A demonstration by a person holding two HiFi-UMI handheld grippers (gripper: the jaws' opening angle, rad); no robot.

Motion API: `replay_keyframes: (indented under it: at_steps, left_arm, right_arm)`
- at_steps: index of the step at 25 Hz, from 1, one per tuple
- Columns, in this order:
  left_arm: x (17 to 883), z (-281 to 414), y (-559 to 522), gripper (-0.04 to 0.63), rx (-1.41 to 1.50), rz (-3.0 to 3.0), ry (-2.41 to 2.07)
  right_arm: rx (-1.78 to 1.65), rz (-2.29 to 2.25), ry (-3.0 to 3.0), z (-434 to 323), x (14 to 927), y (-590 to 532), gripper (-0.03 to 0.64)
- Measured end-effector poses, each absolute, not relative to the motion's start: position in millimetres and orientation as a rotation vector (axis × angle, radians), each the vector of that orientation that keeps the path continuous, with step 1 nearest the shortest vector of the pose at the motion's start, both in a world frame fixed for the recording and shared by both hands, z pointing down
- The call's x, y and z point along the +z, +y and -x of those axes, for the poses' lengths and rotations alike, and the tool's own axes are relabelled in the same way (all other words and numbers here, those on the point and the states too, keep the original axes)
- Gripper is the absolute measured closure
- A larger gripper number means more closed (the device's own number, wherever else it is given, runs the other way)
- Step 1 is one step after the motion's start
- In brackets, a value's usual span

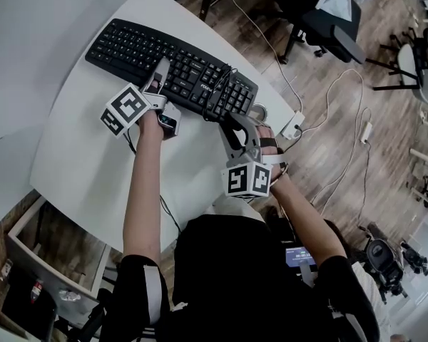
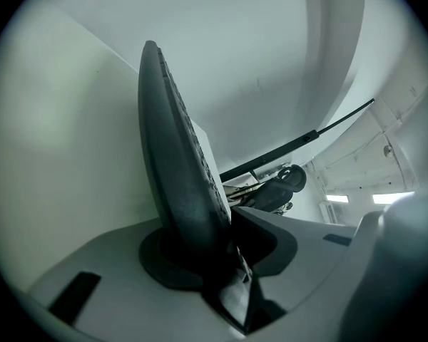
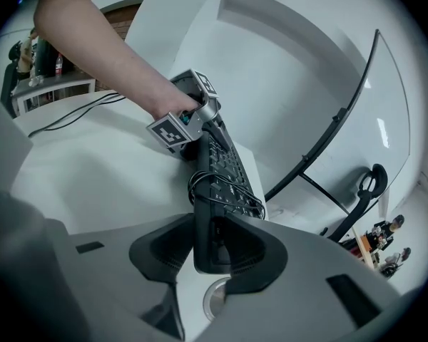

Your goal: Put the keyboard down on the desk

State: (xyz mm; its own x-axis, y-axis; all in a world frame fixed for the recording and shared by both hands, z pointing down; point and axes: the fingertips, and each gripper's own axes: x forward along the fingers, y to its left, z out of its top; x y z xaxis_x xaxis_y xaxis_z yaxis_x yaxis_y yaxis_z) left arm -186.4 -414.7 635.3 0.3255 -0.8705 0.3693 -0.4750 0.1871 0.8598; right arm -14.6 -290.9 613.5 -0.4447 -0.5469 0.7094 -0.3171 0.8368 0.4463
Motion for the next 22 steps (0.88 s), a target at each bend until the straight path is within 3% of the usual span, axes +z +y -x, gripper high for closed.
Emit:
replay_keyframes:
  at_steps: [8, 9, 10, 12, 22]
  left_arm:
    - [628.6, 185.6, -414.1, 0.454, -0.362, -1.526, -1.349]
    - [624.9, 179.9, -413.2, 0.423, -0.344, -1.568, -1.322]
    - [621.0, 171.3, -411.3, 0.317, -0.321, -1.614, -1.285]
    - [617.9, 156.4, -404.8, 0.281, -0.270, -1.663, -1.243]
    - [612.1, 157.5, -375.8, 0.282, -0.167, -1.693, -1.278]
  right_arm:
    - [-0.264, -0.647, -2.083, 15.4, 610.0, -291.7, 0.466]
    - [-0.262, -0.651, -2.087, 15.4, 609.4, -291.8, 0.466]
    - [-0.259, -0.656, -2.092, 15.5, 608.5, -292.1, 0.466]
    - [-0.253, -0.664, -2.100, 15.9, 605.5, -292.5, 0.466]
    - [-0.233, -0.683, -2.100, 18.6, 602.4, -292.5, 0.466]
